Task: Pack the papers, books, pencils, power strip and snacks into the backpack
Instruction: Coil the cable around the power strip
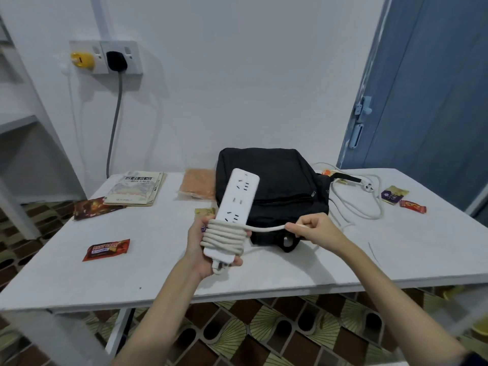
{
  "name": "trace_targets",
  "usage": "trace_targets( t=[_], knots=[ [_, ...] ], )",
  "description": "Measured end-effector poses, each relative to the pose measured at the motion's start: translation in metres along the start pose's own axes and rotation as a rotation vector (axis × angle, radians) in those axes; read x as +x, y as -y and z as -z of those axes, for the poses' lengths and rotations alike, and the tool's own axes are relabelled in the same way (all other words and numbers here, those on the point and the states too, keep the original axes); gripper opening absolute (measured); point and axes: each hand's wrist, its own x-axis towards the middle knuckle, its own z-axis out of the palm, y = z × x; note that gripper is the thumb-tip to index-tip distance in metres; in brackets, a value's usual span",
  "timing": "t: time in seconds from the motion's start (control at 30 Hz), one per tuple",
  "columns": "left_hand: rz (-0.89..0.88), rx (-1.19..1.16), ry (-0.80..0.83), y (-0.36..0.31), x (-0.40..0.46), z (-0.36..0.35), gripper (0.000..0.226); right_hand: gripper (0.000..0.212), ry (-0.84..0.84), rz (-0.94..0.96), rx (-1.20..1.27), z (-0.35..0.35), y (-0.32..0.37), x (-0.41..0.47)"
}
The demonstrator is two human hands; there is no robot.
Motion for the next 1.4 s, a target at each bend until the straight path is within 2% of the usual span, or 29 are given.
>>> trace_targets(
  t=[0.17, 0.2, 0.27, 0.33, 0.43, 0.5, 0.57, 0.63, 0.7, 0.83, 0.93, 0.97, 1.03, 1.17, 1.23, 1.3, 1.4],
  knots=[
    [0.261, 0.47, 0.267, 0.002, -0.002, -0.013, 0.058, 0.033, -0.014, 0.012, -0.155, -0.012, 0.008, 0.01],
    [0.29, 0.509, 0.303, 0.002, -0.001, -0.014, 0.062, 0.029, -0.022, 0.023, -0.143, -0.013, 0.01, 0.012],
    [0.322, 0.53, 0.321, 0.001, 0.002, -0.011, 0.065, 0.03, 0.029, -0.074, 0.056, -0.01, 0.018, 0.013],
    [0.321, 0.526, 0.296, 0.0, 0.004, -0.008, 0.06, 0.032, 0.184, -0.195, 0.168, -0.001, 0.028, 0.01],
    [0.248, 0.716, 0.216, 0.005, 0.004, -0.015, 0.049, 0.034, 0.4, -0.24, 0.057, 0.011, 0.042, 0.01],
    [0.19, 0.976, 0.192, 0.013, 0.004, -0.024, 0.041, 0.033, 0.43, -0.211, -0.113, 0.01, 0.055, 0.008],
    [0.108, 1.088, 0.12, 0.018, 0.01, -0.029, 0.039, 0.031, 0.382, -0.13, -0.28, 0.004, 0.064, 0.004],
    [0.02, 1.028, 0.071, 0.019, 0.015, -0.027, 0.043, 0.028, 0.313, -0.055, -0.331, -0.001, 0.069, 0.0],
    [-0.047, 0.915, 0.009, 0.016, 0.018, -0.024, 0.047, 0.025, 0.285, -0.006, -0.223, -0.004, 0.068, -0.003],
    [-0.187, 0.881, -0.105, 0.01, 0.023, -0.03, 0.028, 0.009, 0.21, 0.06, 0.076, -0.011, 0.061, -0.009],
    [-0.255, 0.684, -0.171, 0.01, 0.026, -0.025, 0.031, 0.006, 0.112, 0.133, 0.008, -0.019, 0.056, -0.011],
    [-0.273, 0.617, -0.17, 0.011, 0.027, -0.023, 0.027, 0.005, 0.076, 0.14, -0.021, -0.019, 0.054, -0.012],
    [-0.29, 0.501, -0.143, 0.015, 0.028, -0.023, 0.021, 0.018, 0.029, 0.151, -0.064, -0.016, 0.05, -0.014],
    [-0.28, 0.282, -0.038, 0.023, 0.03, -0.027, 0.031, 0.037, -0.002, 0.129, -0.077, -0.005, 0.037, -0.017],
    [-0.217, 0.215, 0.037, 0.025, 0.029, -0.029, 0.033, 0.044, -0.091, 0.155, -0.251, 0.004, 0.022, -0.012],
    [-0.18, 0.148, 0.099, 0.025, 0.028, -0.03, 0.032, 0.04, -0.136, 0.146, -0.392, 0.013, 0.01, -0.01],
    [-0.178, 0.099, 0.07, 0.024, 0.031, -0.028, 0.033, 0.017, -0.092, 0.08, -0.24, 0.022, 0.001, -0.016]
  ],
)
